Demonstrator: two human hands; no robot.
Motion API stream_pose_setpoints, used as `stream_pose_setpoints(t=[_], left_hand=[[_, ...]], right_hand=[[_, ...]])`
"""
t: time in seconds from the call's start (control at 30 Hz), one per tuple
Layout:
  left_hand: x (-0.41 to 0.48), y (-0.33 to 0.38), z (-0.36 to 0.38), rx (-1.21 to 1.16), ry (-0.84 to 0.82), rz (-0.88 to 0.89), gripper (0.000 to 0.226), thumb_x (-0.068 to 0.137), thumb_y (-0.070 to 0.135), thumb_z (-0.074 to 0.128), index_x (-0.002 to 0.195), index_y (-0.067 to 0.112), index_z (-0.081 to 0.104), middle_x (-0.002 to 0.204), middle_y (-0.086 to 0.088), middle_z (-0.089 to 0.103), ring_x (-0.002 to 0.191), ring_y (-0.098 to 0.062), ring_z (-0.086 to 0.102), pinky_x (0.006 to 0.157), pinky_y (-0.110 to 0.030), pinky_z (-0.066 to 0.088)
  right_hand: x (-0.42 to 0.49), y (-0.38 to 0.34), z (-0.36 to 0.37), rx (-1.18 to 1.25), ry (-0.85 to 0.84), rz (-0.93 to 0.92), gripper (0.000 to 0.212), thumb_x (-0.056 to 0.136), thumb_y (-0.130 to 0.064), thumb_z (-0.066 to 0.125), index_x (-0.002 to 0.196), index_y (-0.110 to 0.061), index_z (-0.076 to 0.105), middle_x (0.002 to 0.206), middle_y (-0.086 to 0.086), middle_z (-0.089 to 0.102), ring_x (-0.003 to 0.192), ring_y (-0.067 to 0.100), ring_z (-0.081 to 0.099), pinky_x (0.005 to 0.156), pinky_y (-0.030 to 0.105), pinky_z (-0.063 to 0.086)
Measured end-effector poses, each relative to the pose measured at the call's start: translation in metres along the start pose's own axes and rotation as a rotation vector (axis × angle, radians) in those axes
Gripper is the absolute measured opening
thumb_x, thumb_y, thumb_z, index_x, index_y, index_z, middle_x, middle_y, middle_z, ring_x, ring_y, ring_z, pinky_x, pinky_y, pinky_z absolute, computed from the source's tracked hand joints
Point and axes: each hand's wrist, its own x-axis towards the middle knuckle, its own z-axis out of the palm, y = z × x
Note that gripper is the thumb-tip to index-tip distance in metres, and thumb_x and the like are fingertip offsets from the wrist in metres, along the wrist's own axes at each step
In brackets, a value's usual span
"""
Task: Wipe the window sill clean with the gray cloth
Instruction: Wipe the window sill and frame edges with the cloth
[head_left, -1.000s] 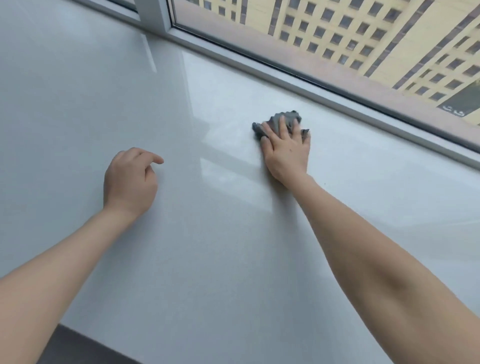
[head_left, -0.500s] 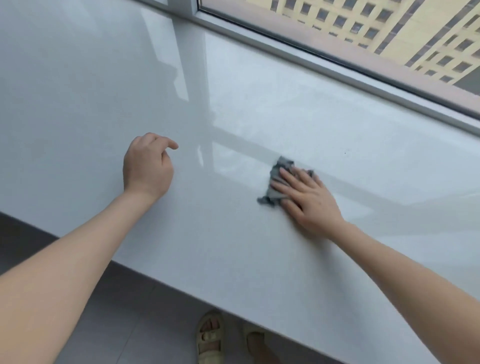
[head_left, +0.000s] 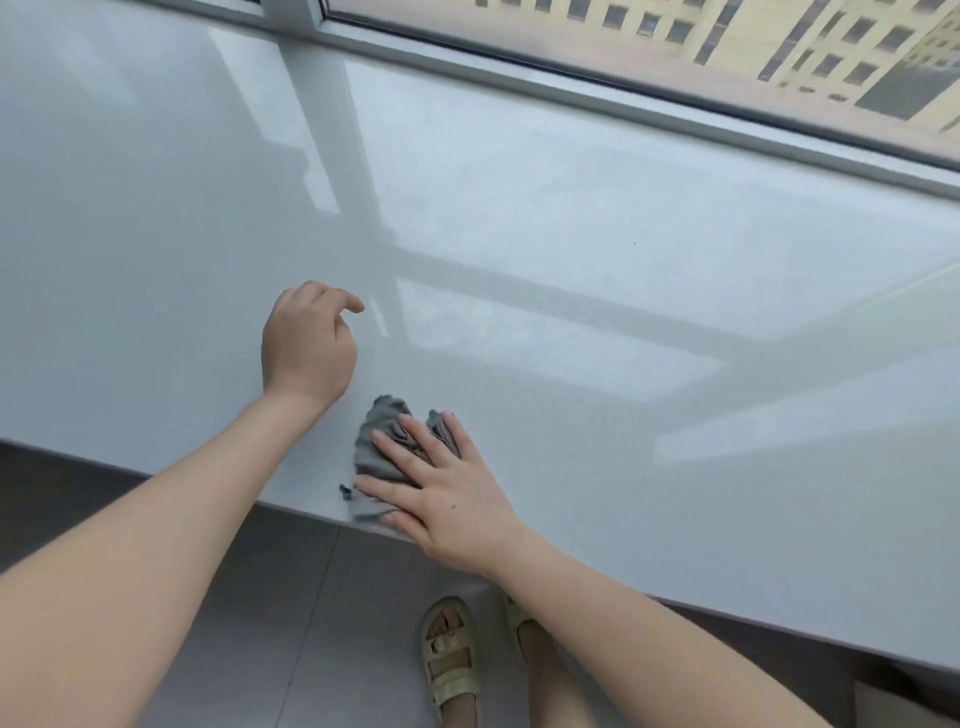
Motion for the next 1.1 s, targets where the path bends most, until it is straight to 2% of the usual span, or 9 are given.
stream_pose_setpoints(t=[0.17,0.37,0.47,0.57,0.63,0.77,0.93,1.0,1.1], left_hand=[[0.013,0.036,0.015,-0.025,-0.055,0.063,0.037,0.080,-0.008,0.037,0.097,0.007,0.067,0.103,-0.014,0.063,0.099,-0.033,0.050,0.075,-0.032,0.036],[0.023,0.065,0.038,-0.046,-0.103,0.166,0.036,0.080,-0.008,0.038,0.097,0.005,0.067,0.103,-0.014,0.063,0.098,-0.033,0.051,0.075,-0.035,0.039],[0.031,0.072,0.049,-0.066,-0.111,0.202,0.036,0.080,-0.008,0.038,0.096,0.005,0.067,0.102,-0.014,0.063,0.097,-0.033,0.051,0.074,-0.034,0.038],[0.038,0.079,0.059,-0.073,-0.109,0.233,0.035,0.079,-0.009,0.038,0.095,0.005,0.067,0.102,-0.014,0.064,0.096,-0.033,0.051,0.073,-0.032,0.036],[0.043,0.080,0.068,-0.069,-0.106,0.246,0.035,0.079,-0.009,0.039,0.095,0.005,0.067,0.101,-0.014,0.064,0.095,-0.033,0.051,0.072,-0.032,0.036],[0.043,0.088,0.084,-0.056,-0.126,0.271,0.035,0.079,-0.009,0.039,0.095,0.004,0.067,0.100,-0.016,0.064,0.096,-0.035,0.051,0.072,-0.033,0.037],[0.056,0.099,0.101,-0.031,-0.135,0.275,0.034,0.080,-0.009,0.039,0.095,0.003,0.067,0.100,-0.017,0.063,0.096,-0.035,0.051,0.073,-0.036,0.039],[0.063,0.105,0.109,-0.022,-0.141,0.265,0.034,0.080,-0.009,0.039,0.096,0.003,0.067,0.101,-0.016,0.063,0.097,-0.035,0.051,0.073,-0.034,0.037],[0.076,0.113,0.123,-0.013,-0.147,0.259,0.033,0.080,-0.009,0.040,0.095,0.003,0.067,0.101,-0.016,0.063,0.096,-0.035,0.051,0.073,-0.034,0.037]], right_hand=[[-0.108,0.052,-0.010,-0.065,-0.037,0.231,0.042,0.099,-0.046,0.024,0.138,-0.041,0.039,0.151,-0.003,0.033,0.143,0.026,0.024,0.112,0.053,0.018],[-0.228,0.127,-0.024,-0.060,-0.040,0.802,0.051,0.099,-0.049,0.013,0.139,-0.031,0.038,0.149,0.001,0.037,0.140,0.026,0.027,0.110,0.050,0.023],[-0.233,0.144,-0.023,-0.038,-0.016,1.032,0.062,0.097,-0.052,0.007,0.135,-0.026,0.049,0.148,0.000,0.036,0.139,0.029,0.029,0.110,0.051,0.022],[-0.185,0.133,-0.016,-0.009,0.120,1.324,0.061,0.095,-0.051,0.014,0.133,-0.023,0.053,0.144,0.012,0.044,0.135,0.039,0.034,0.106,0.063,0.025],[-0.132,0.107,-0.010,0.001,0.184,1.273,0.058,0.097,-0.052,0.016,0.130,-0.026,0.055,0.141,0.021,0.046,0.132,0.046,0.036,0.103,0.067,0.024],[-0.053,0.059,0.011,0.000,0.190,0.762,0.042,0.091,-0.053,0.040,0.129,-0.038,0.052,0.146,0.018,0.040,0.137,0.043,0.030,0.107,0.065,0.020],[-0.049,0.122,0.007,-0.037,0.131,0.373,0.042,0.093,-0.054,0.036,0.129,-0.040,0.052,0.146,0.001,0.044,0.139,0.027,0.034,0.111,0.054,0.020],[-0.061,0.165,-0.001,-0.052,0.156,0.380,0.042,0.094,-0.053,0.034,0.128,-0.038,0.054,0.144,-0.004,0.047,0.137,0.022,0.037,0.111,0.051,0.023],[-0.078,0.230,-0.017,-0.056,0.192,0.565,0.047,0.097,-0.053,0.025,0.127,-0.036,0.056,0.141,-0.003,0.050,0.135,0.021,0.041,0.110,0.047,0.024]])
